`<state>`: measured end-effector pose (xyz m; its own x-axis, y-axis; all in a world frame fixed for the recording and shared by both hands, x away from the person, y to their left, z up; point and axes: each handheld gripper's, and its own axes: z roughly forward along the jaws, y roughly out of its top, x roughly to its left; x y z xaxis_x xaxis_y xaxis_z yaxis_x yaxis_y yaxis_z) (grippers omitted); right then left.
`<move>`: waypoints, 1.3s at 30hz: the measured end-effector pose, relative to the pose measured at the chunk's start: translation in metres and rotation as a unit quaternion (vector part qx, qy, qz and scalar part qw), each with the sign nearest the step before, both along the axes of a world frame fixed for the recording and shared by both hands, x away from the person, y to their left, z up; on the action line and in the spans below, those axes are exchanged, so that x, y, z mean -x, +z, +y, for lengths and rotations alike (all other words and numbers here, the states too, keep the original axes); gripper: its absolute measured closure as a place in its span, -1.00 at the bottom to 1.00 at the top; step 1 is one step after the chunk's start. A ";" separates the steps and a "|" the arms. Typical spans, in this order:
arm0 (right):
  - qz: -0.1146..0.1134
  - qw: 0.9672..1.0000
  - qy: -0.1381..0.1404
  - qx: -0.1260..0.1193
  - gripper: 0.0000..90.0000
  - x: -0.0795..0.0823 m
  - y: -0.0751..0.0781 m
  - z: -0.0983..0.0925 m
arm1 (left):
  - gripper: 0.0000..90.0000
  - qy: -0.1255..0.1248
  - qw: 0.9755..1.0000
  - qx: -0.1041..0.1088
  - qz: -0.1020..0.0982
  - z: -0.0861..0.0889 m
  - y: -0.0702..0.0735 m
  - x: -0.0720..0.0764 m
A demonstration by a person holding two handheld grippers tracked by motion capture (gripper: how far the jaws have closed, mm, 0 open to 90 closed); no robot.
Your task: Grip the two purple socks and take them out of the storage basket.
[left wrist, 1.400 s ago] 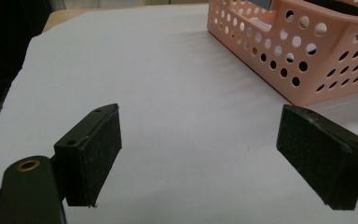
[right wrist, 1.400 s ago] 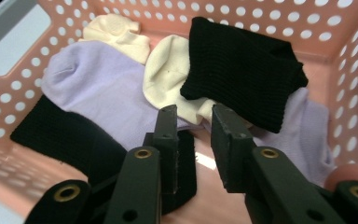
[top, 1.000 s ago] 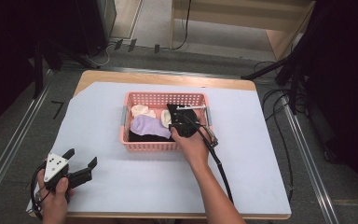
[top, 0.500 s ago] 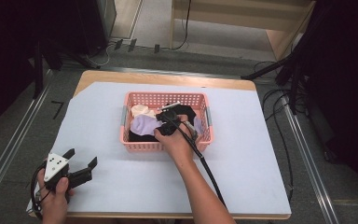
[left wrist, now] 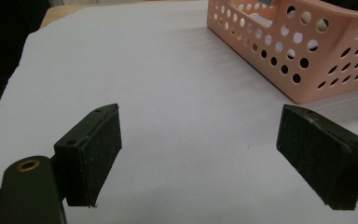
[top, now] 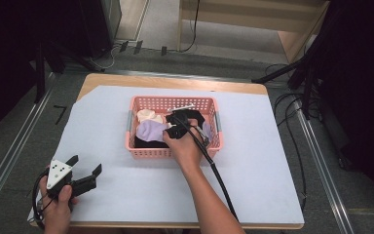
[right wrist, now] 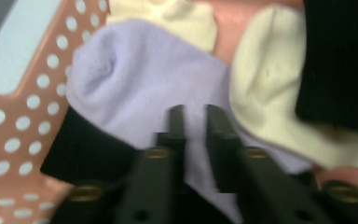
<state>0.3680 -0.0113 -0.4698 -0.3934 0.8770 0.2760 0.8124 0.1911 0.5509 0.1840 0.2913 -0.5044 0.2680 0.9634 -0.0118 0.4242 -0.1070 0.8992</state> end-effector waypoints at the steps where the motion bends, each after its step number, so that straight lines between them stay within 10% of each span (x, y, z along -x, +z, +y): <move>1: -0.004 1.000 -0.003 0.007 0.44 0.000 0.000 0.003 | -0.67 0.000 1.000 -0.003 0.000 0.000 0.000 0.000; 7: 0.054 0.998 0.022 0.039 0.11 -0.005 -0.003 0.024 | -0.67 -0.001 1.000 -0.006 0.001 0.000 0.000 0.000; 10: 0.073 0.993 0.019 0.090 0.26 -0.007 -0.005 0.032 | -0.67 -0.001 1.000 -0.006 0.000 -0.001 0.000 0.000; 15: 0.067 0.992 0.003 0.107 0.68 -0.007 -0.005 0.033 | -0.67 -0.003 1.000 -0.006 0.002 0.000 0.000 0.001; 25: -0.020 0.999 -0.025 0.001 0.86 0.002 0.008 0.013 | -0.67 -0.001 1.000 -0.005 0.001 -0.001 0.000 0.000; 31: -0.049 0.995 -0.027 -0.084 0.86 0.007 0.021 -0.007 | -0.67 -0.001 1.000 -0.007 0.003 -0.001 0.000 0.000; 39: -0.101 0.989 -0.018 -0.107 0.83 0.014 0.032 -0.017 | -0.67 -0.002 1.000 -0.009 0.002 -0.001 0.000 0.000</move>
<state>0.3538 -0.0286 -0.4383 -0.4295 0.8212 0.3758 0.6860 0.0260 0.7271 0.1845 0.2900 -0.5044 0.2709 0.9626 0.0039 0.4283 -0.1241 0.8951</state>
